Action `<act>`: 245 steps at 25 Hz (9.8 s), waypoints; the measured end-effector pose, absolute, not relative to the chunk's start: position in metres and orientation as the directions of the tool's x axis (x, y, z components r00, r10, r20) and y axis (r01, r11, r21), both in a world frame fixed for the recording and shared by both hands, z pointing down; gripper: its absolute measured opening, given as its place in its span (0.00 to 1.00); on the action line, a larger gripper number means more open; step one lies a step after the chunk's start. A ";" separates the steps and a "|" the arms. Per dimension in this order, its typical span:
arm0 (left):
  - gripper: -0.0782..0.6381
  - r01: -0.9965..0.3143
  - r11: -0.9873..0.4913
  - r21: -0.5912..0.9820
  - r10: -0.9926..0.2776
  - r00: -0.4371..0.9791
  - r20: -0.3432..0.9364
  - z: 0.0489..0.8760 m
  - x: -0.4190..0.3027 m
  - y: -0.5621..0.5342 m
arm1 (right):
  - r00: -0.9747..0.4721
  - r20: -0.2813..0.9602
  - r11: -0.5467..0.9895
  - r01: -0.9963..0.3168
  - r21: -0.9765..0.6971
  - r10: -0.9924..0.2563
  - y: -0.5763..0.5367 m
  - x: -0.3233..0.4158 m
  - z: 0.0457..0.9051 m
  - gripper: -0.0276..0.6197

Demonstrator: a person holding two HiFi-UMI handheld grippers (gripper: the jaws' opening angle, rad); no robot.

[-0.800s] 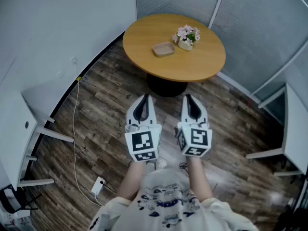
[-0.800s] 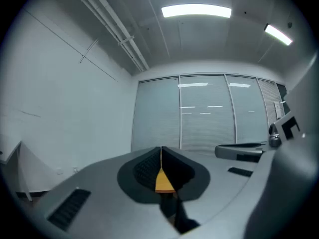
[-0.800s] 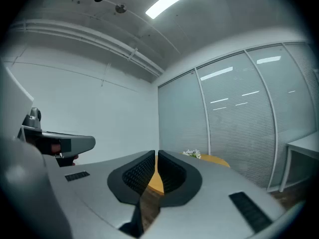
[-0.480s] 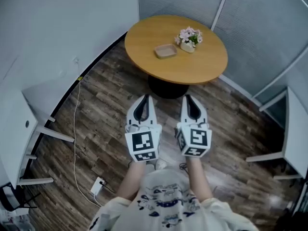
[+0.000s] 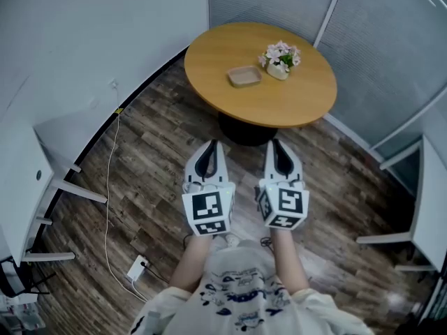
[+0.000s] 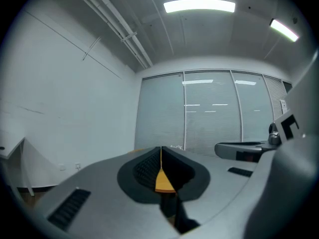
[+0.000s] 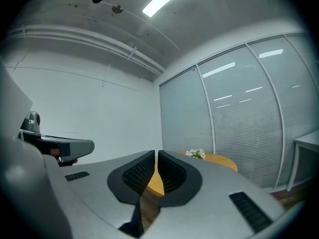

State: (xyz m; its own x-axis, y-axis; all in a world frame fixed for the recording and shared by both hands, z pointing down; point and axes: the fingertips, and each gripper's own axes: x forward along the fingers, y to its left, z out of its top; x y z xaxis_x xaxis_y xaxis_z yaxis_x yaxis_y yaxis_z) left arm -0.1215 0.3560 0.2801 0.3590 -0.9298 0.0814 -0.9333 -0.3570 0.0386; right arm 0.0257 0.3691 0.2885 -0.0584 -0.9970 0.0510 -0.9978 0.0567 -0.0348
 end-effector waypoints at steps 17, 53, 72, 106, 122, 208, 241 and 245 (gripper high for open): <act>0.12 -0.932 -0.359 0.049 -0.926 0.363 0.102 0.295 -0.103 0.267 | -0.045 0.088 0.041 -0.998 -0.042 -0.995 0.281 0.048 0.307 0.08; 0.12 -0.899 -0.432 0.076 -0.879 0.438 0.190 0.326 -0.079 -0.048 | 0.081 0.193 -0.095 -0.994 -0.060 -0.978 -0.020 0.085 0.347 0.08; 0.12 -0.935 -0.342 0.097 -0.854 0.352 0.383 0.412 -0.025 -0.169 | 0.024 0.375 -0.052 -0.997 -0.065 -0.927 -0.143 0.153 0.438 0.08; 0.20 -0.950 -0.270 0.154 -0.675 0.301 0.673 0.574 0.005 -0.233 | -0.027 0.641 -0.052 -0.993 -0.105 -0.767 -0.201 0.203 0.592 0.08; 0.20 -0.945 -0.290 0.153 -0.644 0.311 0.699 0.594 0.008 -0.241 | -0.054 0.662 -0.055 -0.988 -0.144 -0.748 -0.200 0.186 0.600 0.08; 0.13 -0.942 -0.256 0.218 -0.810 0.332 0.483 0.466 -0.015 -0.266 | -0.133 0.431 0.057 -0.981 -0.184 -0.892 -0.239 0.160 0.463 0.06; 0.13 -0.924 -0.352 0.152 -0.925 0.368 0.096 0.256 -0.023 -0.282 | -0.078 0.034 0.076 -0.996 -0.054 -0.996 -0.254 0.151 0.250 0.06; 0.13 -0.924 -0.352 0.149 -0.929 0.364 0.066 0.242 -0.028 -0.282 | -0.078 0.007 0.077 -0.996 -0.044 -0.997 -0.254 0.146 0.237 0.06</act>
State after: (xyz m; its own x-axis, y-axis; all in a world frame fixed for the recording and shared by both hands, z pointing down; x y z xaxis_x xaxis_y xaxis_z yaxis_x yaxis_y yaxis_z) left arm -0.0276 -0.2820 0.2422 0.3645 -0.9289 0.0656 -0.9241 -0.3521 0.1489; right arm 0.1464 -0.2538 0.2367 -0.0777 -0.9970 0.0068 -0.9960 0.0773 -0.0443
